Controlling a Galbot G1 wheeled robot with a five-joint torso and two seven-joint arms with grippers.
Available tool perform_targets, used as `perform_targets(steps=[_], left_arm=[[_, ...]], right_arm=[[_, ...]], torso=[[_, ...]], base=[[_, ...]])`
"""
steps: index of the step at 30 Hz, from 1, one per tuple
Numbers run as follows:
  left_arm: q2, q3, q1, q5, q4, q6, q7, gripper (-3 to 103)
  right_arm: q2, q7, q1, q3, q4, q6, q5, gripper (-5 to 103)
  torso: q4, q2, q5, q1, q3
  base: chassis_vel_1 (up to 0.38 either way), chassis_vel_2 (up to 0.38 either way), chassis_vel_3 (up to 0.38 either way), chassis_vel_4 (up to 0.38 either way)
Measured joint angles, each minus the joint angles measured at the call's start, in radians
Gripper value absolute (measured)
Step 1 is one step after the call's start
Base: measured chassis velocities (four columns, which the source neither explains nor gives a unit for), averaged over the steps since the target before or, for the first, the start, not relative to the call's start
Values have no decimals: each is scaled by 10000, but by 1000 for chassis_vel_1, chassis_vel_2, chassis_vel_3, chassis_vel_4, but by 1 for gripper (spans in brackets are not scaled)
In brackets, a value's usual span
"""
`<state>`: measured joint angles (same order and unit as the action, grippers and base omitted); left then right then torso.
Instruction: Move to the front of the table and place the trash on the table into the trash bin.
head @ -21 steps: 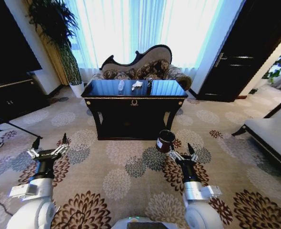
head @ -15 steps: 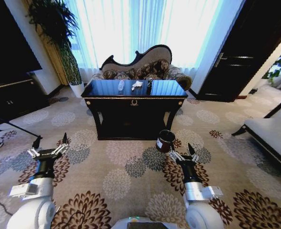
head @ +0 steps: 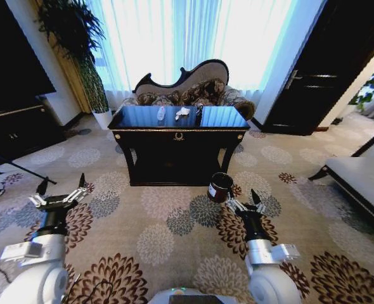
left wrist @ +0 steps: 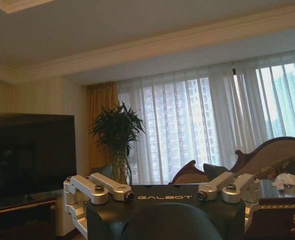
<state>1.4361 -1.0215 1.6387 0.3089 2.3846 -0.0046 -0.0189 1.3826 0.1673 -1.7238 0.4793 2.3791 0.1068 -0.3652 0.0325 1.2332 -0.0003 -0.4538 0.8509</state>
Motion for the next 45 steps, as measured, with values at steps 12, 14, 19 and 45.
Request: perform_targets(steps=[12,14,19,45], left_arm=[[-138,400,-242,-59,-1027,-1735,-956,100],[-112,367,-267,-228,-1254,-1908,-1067,100],[-22,285,-288,-405,-1330,-2064,-1131,100],[-45,-100,-226,-485,-729,-1947,-1268,100]], right_arm=[[-49,-497,126,-84,-633,1017,2113,100],[-68,-593,235,9,-848,1281,2649,100],[-31,-621,277,44,-1000,1490,3134,100],[166,-570,160,89,-670,1396,3202,100]], torso=[[1,0,0,-1,0],[0,0,0,0,0],[0,0,1,-1,1],[0,-3,0,-6,3]], base=[[0,0,0,0],[0,0,0,0],[0,0,0,0],[-112,109,114,-111]])
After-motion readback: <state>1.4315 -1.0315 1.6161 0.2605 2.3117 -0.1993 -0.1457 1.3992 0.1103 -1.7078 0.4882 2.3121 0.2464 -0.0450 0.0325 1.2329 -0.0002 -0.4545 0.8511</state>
